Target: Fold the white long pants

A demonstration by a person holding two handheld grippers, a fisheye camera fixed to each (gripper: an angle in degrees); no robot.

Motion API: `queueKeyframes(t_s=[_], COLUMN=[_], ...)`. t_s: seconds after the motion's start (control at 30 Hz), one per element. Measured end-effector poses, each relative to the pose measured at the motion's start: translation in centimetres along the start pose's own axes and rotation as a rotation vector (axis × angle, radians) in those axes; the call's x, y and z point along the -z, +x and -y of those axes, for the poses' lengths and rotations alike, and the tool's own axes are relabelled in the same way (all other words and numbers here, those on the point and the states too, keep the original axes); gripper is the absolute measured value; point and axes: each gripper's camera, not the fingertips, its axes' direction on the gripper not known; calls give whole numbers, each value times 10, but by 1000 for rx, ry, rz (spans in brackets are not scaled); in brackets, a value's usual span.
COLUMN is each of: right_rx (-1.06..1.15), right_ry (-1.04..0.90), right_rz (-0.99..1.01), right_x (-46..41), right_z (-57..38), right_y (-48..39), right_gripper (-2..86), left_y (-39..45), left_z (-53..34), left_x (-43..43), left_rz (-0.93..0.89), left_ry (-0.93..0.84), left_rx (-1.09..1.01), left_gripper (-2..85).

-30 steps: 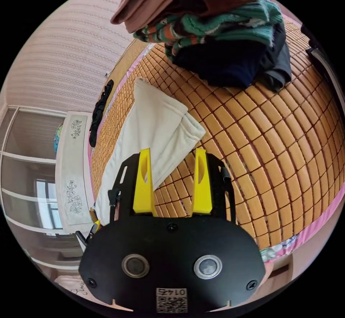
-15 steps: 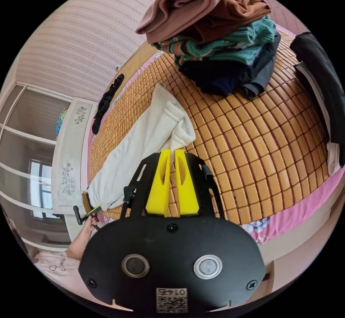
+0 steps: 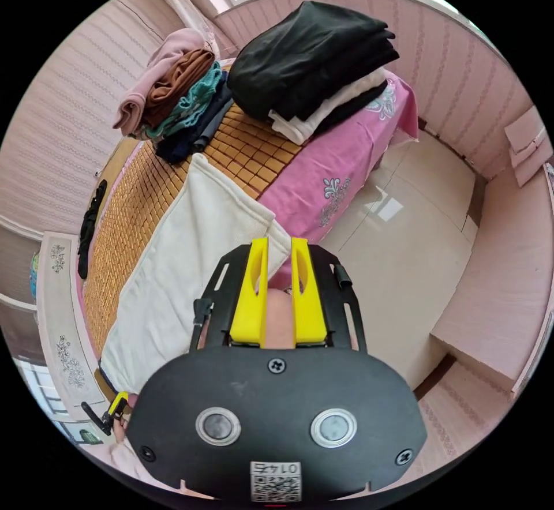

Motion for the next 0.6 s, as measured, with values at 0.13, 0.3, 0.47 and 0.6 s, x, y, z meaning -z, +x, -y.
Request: queueKeyframes(t_s=[0.13,0.3,0.47,0.6], right_rx=[10,26,236,188], right_ry=[-76,-209,-113,-94], right_rz=[123,141,170,165], right_x=[-28,-64,2,32], right_z=[9,22,12,-17], right_y=[-19,-56,-105,-71], right_gripper=[109,32,18,24], left_y=[57,94,106,112], left_z=[21,51,58,47], left_x=[-18,-74,-56,-7], left_rz=[42,120,133,123], left_ry=[-7,-163,-131,-37], left_rx=[-161,-232,-278,-291], left_gripper=[87,88,-1,-8])
